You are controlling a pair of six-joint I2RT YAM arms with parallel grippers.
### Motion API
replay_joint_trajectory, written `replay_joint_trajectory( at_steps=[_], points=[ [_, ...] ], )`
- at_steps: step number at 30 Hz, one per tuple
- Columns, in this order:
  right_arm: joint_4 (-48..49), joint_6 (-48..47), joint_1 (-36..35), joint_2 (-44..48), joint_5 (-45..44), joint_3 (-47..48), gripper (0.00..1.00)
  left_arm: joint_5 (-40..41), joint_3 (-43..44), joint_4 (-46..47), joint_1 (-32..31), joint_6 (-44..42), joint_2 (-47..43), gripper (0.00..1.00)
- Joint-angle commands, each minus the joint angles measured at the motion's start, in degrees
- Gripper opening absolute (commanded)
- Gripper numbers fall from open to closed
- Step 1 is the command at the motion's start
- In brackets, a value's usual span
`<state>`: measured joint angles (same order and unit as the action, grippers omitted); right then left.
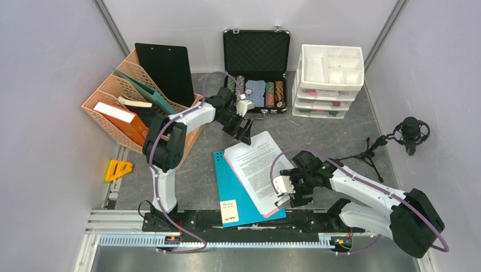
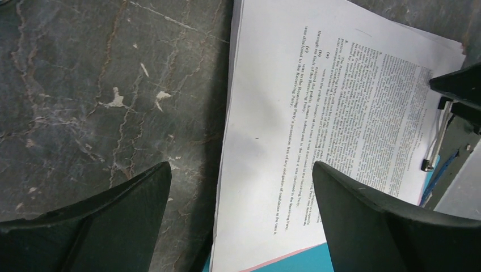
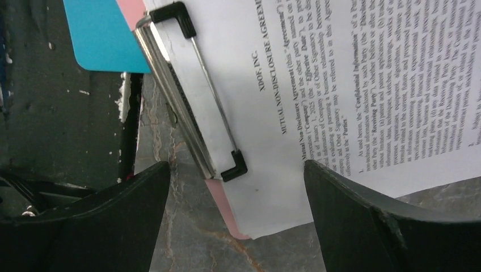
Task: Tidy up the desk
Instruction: Pick up the folder from the center of the board.
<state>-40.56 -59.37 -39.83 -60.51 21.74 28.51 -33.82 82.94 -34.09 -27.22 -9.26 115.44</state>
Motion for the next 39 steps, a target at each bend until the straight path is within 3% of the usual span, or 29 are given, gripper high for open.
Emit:
replay_joint_trajectory(
  at_steps=[1,14,24,39],
  points=[
    [5.61,2.06,-2.0,-1.07,-1.34,-2.56,0.93,-4.63,1.9,1.12,0.25,1.77,1.03,1.0],
    [15.31,5.74,-2.44,-4.49,-7.5,-5.13,0.81,-8.35,2.99,3.08,0.22,1.88,6.83,1.0],
    [19.34,7.23,-2.39,-6.74,-13.02,-7.3,0.77,-15.03,6.34,-4.01,0.33,-2.06,12.66,1.0],
    [26.09,9.99,-1.87,-10.74,-23.71,-8.99,0.71,-21.98,11.01,-19.43,3.37,-9.68,11.66,0.74]
  ],
)
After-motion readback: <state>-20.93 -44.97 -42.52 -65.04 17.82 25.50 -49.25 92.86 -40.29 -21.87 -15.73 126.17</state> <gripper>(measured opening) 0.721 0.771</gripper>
